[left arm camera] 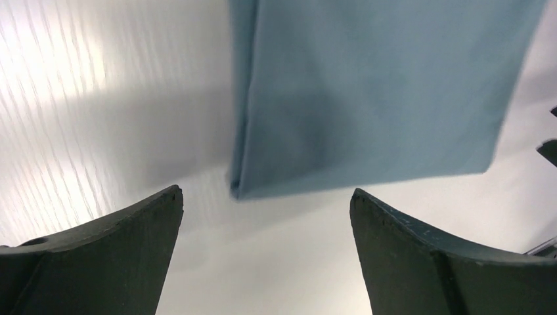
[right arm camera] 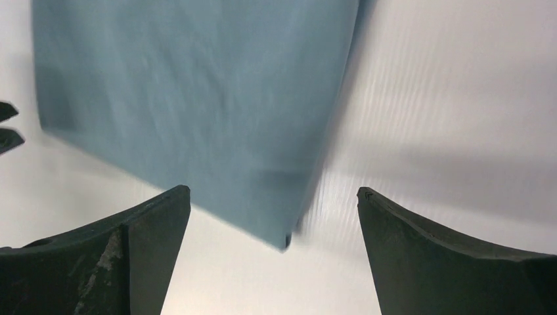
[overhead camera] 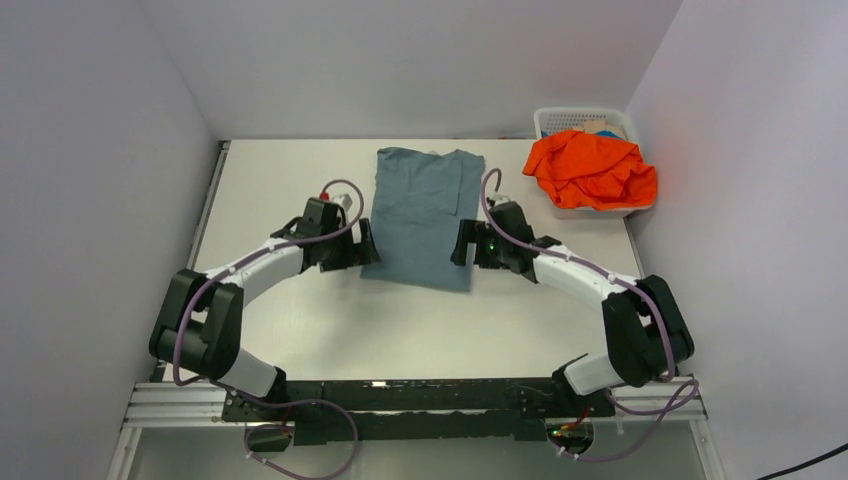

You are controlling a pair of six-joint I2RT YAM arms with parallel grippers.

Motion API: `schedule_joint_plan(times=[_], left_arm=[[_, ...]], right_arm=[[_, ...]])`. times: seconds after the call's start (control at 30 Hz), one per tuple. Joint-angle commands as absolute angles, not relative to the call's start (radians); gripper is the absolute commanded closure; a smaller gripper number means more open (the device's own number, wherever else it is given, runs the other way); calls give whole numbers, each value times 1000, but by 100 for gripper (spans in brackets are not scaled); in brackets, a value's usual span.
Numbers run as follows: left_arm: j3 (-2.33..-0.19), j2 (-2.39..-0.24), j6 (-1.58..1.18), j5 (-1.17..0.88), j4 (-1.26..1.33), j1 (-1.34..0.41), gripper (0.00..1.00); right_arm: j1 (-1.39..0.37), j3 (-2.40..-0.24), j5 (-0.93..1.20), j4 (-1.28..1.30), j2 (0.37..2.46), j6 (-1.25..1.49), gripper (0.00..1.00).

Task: Fold and stack the t-shirts
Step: Fold the folded rectangular tshirt in 1/3 of the way, then grab one side of the 2/3 rectangular tshirt with both arms

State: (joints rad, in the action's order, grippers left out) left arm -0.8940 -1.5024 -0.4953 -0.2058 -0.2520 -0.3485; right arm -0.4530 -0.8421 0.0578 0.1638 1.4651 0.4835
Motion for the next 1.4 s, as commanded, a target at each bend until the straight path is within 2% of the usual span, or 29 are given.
schedule_joint_plan(times=[0.0,0.07,0.23,0.3,0.43,0.53,0.63,0.73,0.77,0.8,0.87,0.93,1.0,1.1,1.23,1.37], left_arm=[[-772,-1449,-570,-238,-168,-350,0],[-753,-1460,-578,-243,-151,-349,5],[-747,-1516,-584,-256,-135,-351,27],[-735,-1527,-588,-263,-122,-353,31],[-722,-1557,-590,-295,-101,-362,46],[-715,-1579,-593,-299,-88,-375,53],[-723,-1605,-595,-285,-80,-379,74],[-737,-1636,-593,-253,-69,-379,80],[-742,-1649,-594,-247,-71,-379,85],[-744,-1659,-595,-244,-70,-379,98],[-737,-1669,-599,-246,-61,-379,100],[-717,-1659,-603,-246,-43,-379,100],[-686,-1626,-613,-232,-38,-380,100],[-628,-1544,-635,-195,-65,-392,100],[-501,-1405,-692,-164,-134,-461,100],[-392,-1169,-784,-70,-295,-564,100]], right_arm=[[-506,-724,139,135,1389,556,0],[-518,-684,136,116,1382,582,0],[-530,-644,140,55,1393,621,8],[-536,-649,126,63,1408,618,13],[-546,-655,93,73,1442,608,22],[-556,-659,108,69,1462,606,34],[-569,-663,106,70,1484,602,42],[-577,-660,76,50,1512,591,47],[-577,-661,59,44,1524,592,49],[-576,-666,45,42,1535,592,52],[-576,-670,36,36,1554,589,61],[-579,-660,52,16,1549,582,76],[-583,-648,85,24,1523,567,83],[-607,-629,127,87,1456,539,89],[-660,-590,187,185,1361,534,90],[-739,-552,245,284,1268,566,90]])
